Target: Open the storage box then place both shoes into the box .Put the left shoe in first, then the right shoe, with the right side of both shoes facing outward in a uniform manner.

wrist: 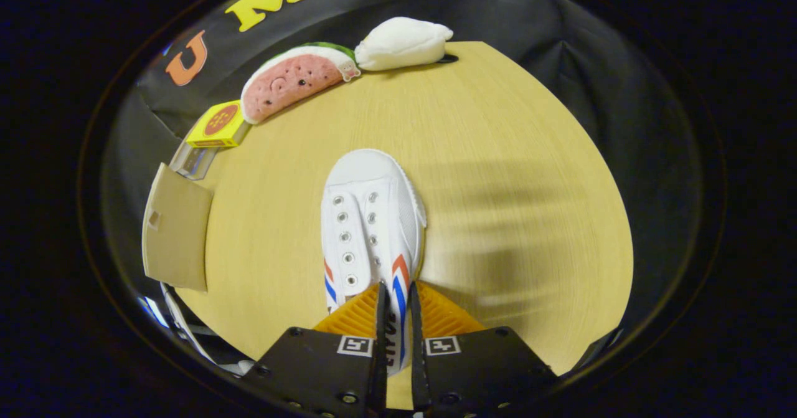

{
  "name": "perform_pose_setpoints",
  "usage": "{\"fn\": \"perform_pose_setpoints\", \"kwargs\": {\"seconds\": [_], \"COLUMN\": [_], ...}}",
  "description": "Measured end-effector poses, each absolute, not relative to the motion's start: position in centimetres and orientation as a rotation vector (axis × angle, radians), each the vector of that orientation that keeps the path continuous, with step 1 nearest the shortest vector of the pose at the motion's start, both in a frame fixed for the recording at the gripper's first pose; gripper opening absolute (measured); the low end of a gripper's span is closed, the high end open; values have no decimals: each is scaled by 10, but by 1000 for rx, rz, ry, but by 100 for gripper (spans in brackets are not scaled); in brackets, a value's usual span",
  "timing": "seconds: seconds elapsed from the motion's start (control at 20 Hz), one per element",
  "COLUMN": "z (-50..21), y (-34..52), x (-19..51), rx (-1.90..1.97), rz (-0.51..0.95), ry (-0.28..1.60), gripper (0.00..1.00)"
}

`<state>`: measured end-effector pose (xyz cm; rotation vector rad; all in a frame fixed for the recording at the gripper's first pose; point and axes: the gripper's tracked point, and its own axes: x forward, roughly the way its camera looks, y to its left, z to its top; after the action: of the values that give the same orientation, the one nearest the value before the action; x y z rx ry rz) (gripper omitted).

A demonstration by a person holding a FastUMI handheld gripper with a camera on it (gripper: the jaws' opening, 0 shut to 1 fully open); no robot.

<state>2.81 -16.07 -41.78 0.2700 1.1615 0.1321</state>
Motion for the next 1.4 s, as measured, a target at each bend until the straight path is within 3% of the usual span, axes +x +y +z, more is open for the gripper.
{"fn": "perform_pose_setpoints", "kwargs": {"seconds": [0.05,0.15,0.9,1.4], "z": [-416,-412,-332,-213], "y": [-165,-159,-94,71], "x": [26,25,9,-3], "rx": [281,317,397,413], "rz": [122,124,153,241], "ry": [1154,1161,1118,1032], "gripper": [15,2,2,2]}}
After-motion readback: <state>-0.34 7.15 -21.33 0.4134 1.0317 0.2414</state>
